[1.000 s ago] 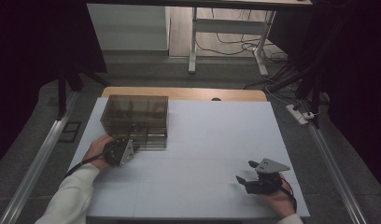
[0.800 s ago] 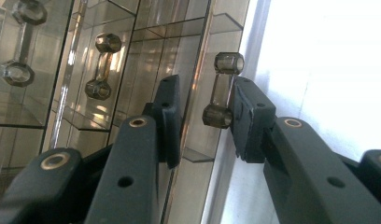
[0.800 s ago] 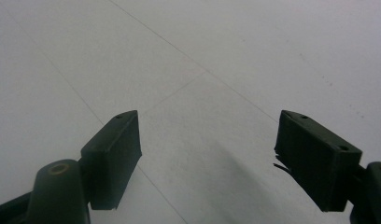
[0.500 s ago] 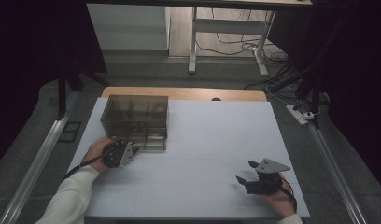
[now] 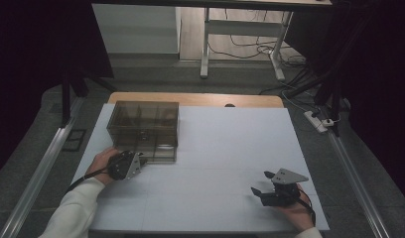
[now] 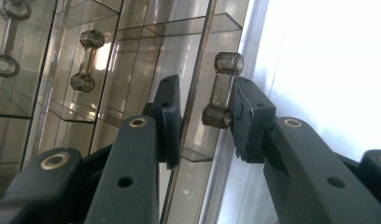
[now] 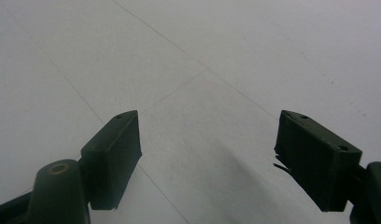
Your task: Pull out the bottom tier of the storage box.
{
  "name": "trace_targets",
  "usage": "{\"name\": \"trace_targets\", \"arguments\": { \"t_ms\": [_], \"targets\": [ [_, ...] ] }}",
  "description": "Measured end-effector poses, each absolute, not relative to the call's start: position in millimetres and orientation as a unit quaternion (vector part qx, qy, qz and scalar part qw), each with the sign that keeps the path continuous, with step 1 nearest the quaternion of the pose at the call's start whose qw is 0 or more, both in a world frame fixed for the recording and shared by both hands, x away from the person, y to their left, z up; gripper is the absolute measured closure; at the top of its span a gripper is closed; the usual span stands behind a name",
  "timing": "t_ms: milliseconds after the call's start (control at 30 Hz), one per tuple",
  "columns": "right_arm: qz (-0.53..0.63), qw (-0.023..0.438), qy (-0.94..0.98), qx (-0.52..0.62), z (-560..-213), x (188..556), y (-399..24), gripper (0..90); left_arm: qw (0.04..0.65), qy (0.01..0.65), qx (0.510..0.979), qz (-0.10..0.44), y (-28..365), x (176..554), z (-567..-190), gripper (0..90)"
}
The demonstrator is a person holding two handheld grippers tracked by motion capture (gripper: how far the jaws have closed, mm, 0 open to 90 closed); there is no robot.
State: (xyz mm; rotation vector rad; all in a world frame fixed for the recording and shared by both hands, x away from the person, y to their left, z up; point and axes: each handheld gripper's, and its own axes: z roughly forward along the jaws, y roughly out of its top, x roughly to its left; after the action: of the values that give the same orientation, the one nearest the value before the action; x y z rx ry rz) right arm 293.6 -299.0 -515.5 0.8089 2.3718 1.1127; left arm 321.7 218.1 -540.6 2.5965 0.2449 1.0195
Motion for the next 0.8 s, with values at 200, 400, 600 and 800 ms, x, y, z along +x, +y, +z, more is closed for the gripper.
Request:
{"name": "trace_targets", "arguments": {
  "t_ms": [200,400,600,800],
  "targets": [
    [0.396,0.198,0.848,0.29,-515.3,293.6,-299.0,22.1,0.173,0.088,0.915,0.354,217.3,320.9,-540.5,64.8],
    [0.397,0.2,0.848,0.29,-515.3,293.4,-299.1,22.1,0.176,0.087,0.916,0.35,218.2,321.2,-541.2,64.6],
    [0.397,0.199,0.848,0.289,-515.4,293.5,-299.1,22.1,0.193,0.095,0.917,0.337,220.8,322.5,-539.9,58.9],
    [0.397,0.199,0.848,0.289,-515.5,293.6,-299.0,22.1,0.213,0.105,0.911,0.338,222.8,322.2,-534.5,48.7]
  ]
}}
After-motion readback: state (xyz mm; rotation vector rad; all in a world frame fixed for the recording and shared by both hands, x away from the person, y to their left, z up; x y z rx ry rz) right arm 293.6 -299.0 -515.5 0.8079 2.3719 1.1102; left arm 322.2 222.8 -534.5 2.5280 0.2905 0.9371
